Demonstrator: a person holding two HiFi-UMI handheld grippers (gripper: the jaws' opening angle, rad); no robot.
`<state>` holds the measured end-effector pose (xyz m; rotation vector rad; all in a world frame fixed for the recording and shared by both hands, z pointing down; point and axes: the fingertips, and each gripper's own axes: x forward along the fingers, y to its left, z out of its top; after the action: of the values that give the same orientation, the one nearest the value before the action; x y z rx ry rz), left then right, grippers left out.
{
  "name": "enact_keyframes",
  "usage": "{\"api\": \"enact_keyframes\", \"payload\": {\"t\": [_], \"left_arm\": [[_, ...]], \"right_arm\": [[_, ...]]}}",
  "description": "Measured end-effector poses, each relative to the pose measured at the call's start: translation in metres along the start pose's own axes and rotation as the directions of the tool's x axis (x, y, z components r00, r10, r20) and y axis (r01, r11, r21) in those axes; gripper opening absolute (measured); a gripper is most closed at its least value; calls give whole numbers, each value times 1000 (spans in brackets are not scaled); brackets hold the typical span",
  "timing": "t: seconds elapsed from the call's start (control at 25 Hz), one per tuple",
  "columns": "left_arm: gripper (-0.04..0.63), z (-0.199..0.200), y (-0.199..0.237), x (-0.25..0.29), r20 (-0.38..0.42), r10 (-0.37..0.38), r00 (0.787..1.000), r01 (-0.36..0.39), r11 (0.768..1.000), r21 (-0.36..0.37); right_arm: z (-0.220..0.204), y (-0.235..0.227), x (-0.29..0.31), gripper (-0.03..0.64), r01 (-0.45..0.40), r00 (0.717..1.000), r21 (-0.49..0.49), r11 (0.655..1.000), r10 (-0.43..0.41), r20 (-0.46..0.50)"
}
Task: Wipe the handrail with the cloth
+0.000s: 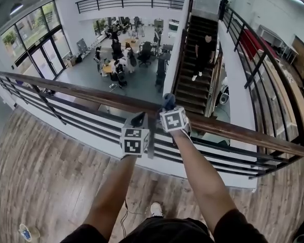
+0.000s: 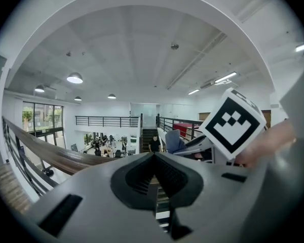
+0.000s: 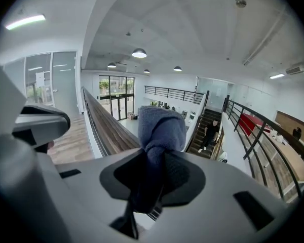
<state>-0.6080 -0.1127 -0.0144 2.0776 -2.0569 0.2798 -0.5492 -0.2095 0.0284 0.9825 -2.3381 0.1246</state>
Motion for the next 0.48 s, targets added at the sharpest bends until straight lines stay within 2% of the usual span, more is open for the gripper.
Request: {"api": "enact_keyframes", "payload": {"t": [0.16,0.28,0.48], "left_arm": [[-2,-4,-12,1,-8,-16,1000,16,1000,3],[-2,-2,-24,-1,16,-22,1000,22,1000,3],[-2,3,-63,6,31,-39,999,39,999,13]], "right_arm": [[-14,-15,-11,95,14,1000,-6,1000,-14,-23],[-26,-30,-20,97,25,999,13,1000,-25,-28],[-45,-64,-40,95,39,999,21,999,-38,-32]]}}
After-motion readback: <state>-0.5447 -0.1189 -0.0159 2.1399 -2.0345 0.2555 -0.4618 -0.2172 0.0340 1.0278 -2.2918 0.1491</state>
